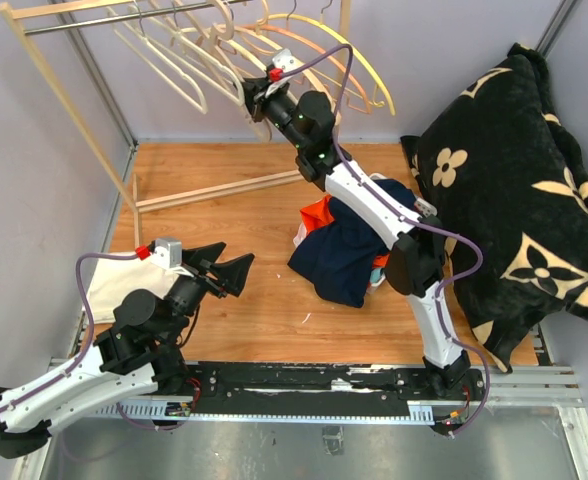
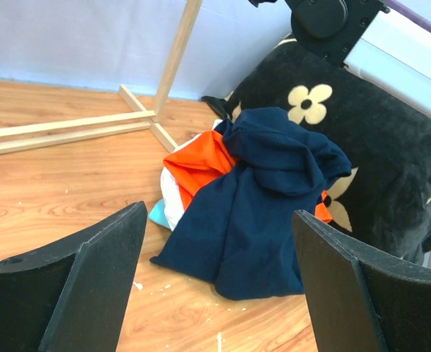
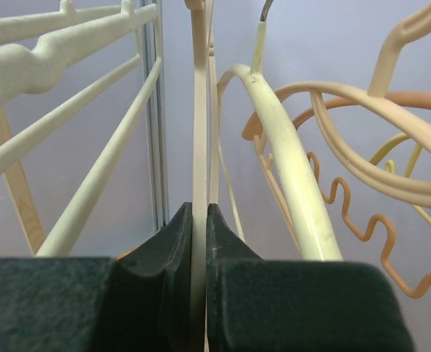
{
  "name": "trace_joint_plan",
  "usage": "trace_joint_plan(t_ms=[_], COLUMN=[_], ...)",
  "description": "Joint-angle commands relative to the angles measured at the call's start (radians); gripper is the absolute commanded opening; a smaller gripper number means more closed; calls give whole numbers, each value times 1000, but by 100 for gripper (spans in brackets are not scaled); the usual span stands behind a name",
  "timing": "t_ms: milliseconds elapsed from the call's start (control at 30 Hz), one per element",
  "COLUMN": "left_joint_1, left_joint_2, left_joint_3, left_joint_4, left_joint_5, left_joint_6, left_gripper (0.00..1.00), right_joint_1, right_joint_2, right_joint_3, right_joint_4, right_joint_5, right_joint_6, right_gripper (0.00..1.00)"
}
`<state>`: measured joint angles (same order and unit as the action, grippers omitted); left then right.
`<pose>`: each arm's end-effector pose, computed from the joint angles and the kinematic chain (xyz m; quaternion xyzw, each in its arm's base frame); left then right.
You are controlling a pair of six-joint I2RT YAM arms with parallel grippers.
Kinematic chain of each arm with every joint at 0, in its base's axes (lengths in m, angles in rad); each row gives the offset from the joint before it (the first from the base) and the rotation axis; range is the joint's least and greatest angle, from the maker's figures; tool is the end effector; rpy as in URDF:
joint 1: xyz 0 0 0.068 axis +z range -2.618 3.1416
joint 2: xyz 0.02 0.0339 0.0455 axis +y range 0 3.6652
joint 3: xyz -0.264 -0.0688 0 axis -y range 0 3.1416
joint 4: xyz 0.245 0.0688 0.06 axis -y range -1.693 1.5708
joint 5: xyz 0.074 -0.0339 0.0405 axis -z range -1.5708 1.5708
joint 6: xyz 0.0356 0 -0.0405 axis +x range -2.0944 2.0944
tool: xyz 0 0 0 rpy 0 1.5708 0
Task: Remove the t-shirt from the hanger
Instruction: Place the hanger on the clothesline.
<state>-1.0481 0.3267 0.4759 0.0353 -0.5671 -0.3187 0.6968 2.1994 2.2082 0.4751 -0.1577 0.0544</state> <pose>0.0693 -0.0819 0.3131 0.0177 0.6499 -0.3277 0.6855 0.3924 0.3356 0.4400 -0.2267 0.4678 0.3509 0.7788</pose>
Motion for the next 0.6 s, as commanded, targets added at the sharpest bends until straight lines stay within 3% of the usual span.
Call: trace_joint_plan(t_ms=[0, 567], left_joint_1=[-6, -6], left_joint_2=[-11, -15], left_joint_3=[-5, 5], left_joint_4=[11, -13], left_joint_5=[-13, -23], left_joint_6=[7, 10], left_gripper=[85, 85], right_joint_1=[-14, -21], right_joint_2=[38, 129], right_joint_3=[88, 165], right_joint_4=[77, 145], right_joint_5=[0, 45], right_joint_6=[23, 55], right_gripper=[1, 1])
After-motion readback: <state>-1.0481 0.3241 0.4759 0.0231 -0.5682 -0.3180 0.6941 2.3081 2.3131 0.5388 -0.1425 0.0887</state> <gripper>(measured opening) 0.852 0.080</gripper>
